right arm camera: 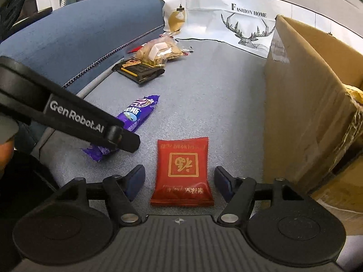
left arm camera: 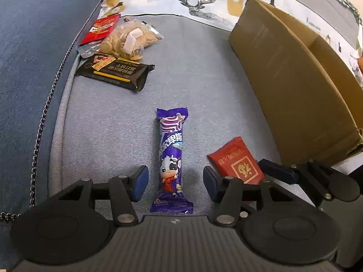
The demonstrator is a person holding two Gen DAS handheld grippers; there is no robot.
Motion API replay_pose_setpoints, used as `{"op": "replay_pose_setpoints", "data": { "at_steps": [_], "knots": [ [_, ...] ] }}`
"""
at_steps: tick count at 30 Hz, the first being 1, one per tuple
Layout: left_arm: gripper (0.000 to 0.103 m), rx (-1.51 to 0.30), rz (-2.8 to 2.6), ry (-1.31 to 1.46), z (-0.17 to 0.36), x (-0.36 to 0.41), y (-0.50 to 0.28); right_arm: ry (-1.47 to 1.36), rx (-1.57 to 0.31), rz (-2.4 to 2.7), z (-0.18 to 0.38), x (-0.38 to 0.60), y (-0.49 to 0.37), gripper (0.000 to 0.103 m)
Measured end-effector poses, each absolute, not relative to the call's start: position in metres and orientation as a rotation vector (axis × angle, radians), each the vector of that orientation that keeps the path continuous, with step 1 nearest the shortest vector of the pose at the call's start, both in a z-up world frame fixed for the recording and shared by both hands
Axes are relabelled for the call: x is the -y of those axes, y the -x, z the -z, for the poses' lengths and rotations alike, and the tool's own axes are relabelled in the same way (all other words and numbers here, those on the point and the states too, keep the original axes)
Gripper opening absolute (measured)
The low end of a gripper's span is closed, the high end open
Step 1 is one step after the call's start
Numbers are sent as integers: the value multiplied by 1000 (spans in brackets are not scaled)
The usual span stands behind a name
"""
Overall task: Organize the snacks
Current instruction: 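Grasp the purple-wrapped bar with the left tool, then lift both held snacks and carry them over the cardboard box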
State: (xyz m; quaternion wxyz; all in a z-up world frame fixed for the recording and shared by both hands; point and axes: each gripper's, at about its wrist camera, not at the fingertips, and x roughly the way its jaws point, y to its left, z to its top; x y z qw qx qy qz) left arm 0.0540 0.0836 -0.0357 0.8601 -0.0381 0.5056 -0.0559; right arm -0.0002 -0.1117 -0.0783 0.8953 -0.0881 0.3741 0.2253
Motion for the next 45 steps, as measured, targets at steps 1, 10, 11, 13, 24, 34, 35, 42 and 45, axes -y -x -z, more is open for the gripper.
{"op": "replay_pose_setpoints", "data": {
  "at_steps": [1,10,11,13,24,34,35,42,45],
  "knots": [
    [58,-1063,114,88,36,-85,-55,184,-776,-467,78,112,0,69],
    [57,-1062,105,80,36,-84,-57,193,-762,-478,77,113,3,48],
    [57,-1061,105,80,37,-84,-57,188,-763,-478,77,114,3,47],
    [57,-1061,103,84,36,-84,-57,178,-760,-475,76,116,3,46],
    [42,-1059,92,61,37,-81,-57,177,-760,-477,76,118,4,46],
    [14,-1032,120,102,35,-84,-54,171,-716,-494,68,119,11,46],
    [14,-1021,121,110,33,-85,-53,169,-705,-497,65,119,12,46],
    [14,-867,156,181,11,-95,-33,134,-638,-509,39,123,23,46],
    [14,-787,163,245,1,-105,-23,125,-573,-523,16,128,31,46]
  ]
}}
